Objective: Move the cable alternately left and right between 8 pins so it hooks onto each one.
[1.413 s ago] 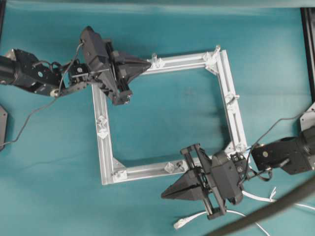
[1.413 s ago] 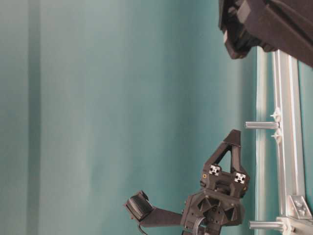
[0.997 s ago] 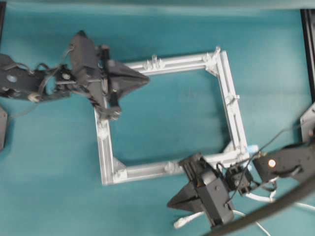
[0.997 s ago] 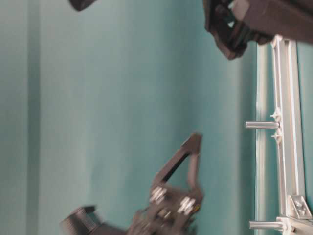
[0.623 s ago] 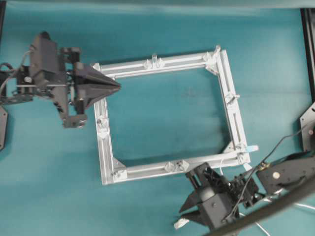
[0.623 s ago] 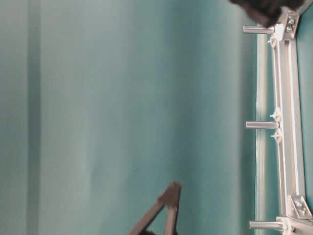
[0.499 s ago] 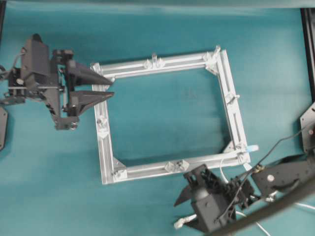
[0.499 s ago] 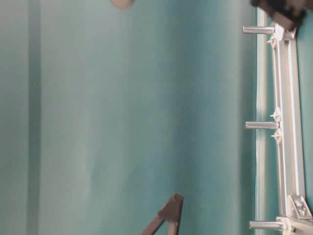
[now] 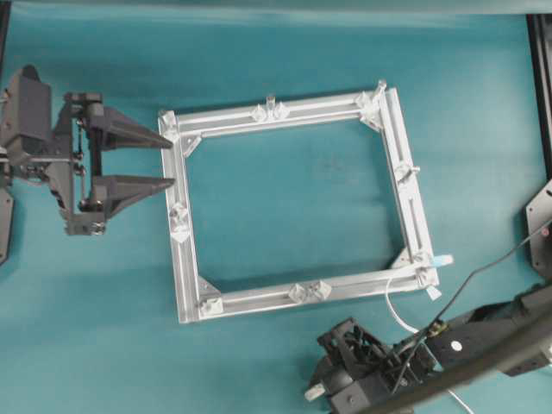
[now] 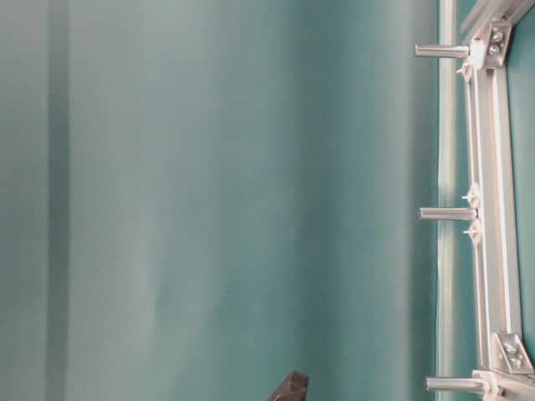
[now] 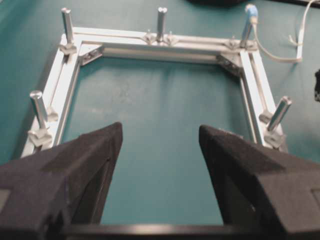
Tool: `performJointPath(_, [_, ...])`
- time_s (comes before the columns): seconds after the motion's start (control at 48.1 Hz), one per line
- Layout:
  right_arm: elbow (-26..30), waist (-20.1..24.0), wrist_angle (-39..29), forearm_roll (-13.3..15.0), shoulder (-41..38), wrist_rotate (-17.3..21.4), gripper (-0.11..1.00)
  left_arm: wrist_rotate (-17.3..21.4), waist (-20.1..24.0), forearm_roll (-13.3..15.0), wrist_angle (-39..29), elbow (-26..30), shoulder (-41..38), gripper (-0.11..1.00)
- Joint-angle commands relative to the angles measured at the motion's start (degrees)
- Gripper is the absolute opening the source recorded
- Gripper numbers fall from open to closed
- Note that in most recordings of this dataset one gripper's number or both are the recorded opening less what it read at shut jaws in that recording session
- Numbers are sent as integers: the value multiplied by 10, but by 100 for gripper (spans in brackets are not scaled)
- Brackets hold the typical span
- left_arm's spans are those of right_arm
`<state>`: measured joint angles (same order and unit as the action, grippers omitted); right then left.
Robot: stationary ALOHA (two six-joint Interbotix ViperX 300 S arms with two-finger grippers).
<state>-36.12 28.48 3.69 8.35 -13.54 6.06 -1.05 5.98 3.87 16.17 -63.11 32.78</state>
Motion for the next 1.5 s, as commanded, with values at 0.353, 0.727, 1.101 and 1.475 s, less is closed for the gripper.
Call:
performJointPath(0.353, [12,-4,-15,2,-10,1,27,1,-37,-1,-19,0,17,66])
performJointPath(0.727, [0,-13,-45,-3,48,28,19,2,-41,-1,-20,0,19,66])
performJointPath(1.101, [-18,-25,-156,3,153,246,19,2,-75,-1,-65,-27,96,66])
performJointPath(1.475, [23,-80,-381,223,178,592,19,3,-95,-1,-212,-61,243,66])
